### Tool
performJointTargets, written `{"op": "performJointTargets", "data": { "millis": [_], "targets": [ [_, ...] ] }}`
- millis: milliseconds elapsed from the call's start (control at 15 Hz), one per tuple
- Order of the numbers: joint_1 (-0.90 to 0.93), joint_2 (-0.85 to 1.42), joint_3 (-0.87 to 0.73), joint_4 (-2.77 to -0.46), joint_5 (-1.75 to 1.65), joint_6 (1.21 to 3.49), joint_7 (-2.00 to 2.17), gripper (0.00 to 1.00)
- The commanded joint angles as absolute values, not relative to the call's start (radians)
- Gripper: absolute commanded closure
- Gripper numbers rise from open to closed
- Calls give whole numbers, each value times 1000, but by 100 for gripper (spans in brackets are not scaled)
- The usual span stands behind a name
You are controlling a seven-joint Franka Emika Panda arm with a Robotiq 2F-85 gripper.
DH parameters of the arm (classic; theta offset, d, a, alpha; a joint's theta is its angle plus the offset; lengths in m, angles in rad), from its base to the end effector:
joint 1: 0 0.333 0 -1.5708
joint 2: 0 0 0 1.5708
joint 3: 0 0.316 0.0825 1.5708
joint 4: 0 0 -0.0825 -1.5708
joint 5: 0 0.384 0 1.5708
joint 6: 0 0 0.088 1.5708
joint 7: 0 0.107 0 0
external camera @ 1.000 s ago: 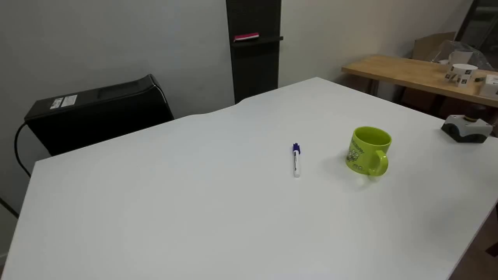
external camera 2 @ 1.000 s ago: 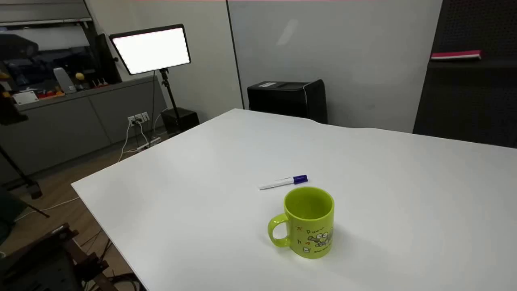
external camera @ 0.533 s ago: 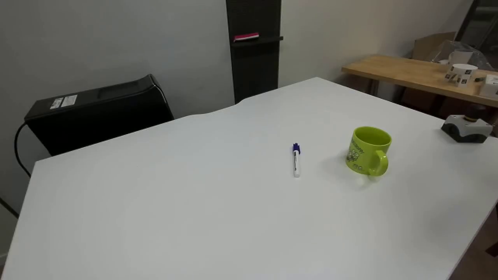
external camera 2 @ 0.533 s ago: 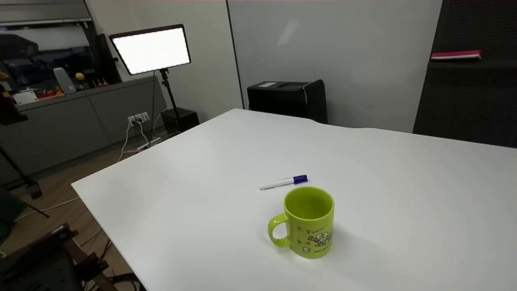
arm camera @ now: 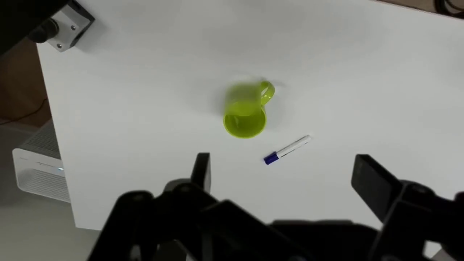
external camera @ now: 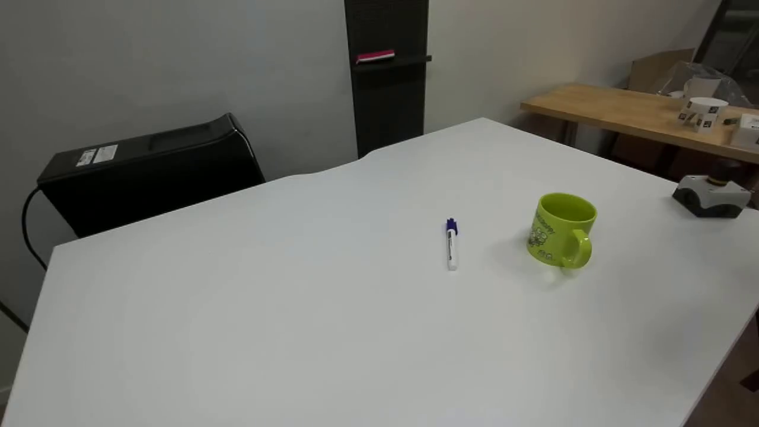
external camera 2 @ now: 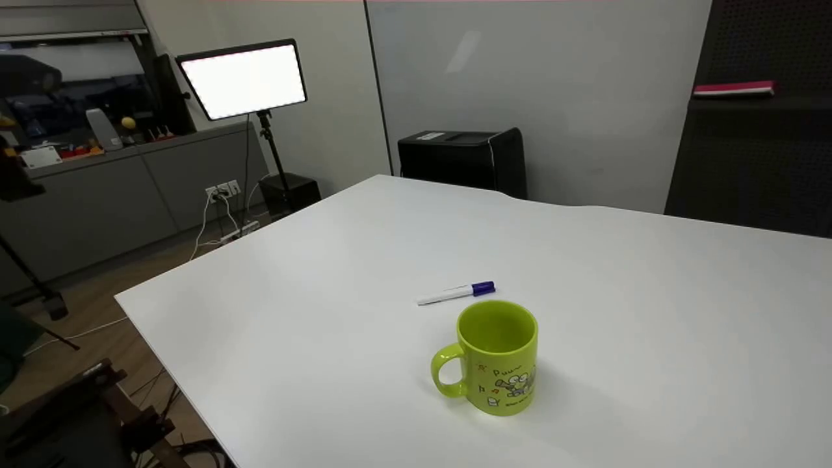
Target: Put the marker in the mug
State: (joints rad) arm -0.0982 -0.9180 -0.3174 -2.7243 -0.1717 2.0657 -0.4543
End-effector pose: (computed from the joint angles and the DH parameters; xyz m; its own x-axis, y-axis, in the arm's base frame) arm 0.2811 -0.1361 0.4862 0.9492 0.1893 0.2515 0.1881 -0.9817 0.0290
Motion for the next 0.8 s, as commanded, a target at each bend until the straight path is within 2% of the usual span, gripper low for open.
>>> {"op": "performJointTargets", "data": {
  "millis": [0, 733],
  "targets": [
    [-63, -797, -347, -2688, -140, 2121, -466, 0],
    [-36, -334, -323, -2562, 2, 2353, -450, 0]
  ]
}}
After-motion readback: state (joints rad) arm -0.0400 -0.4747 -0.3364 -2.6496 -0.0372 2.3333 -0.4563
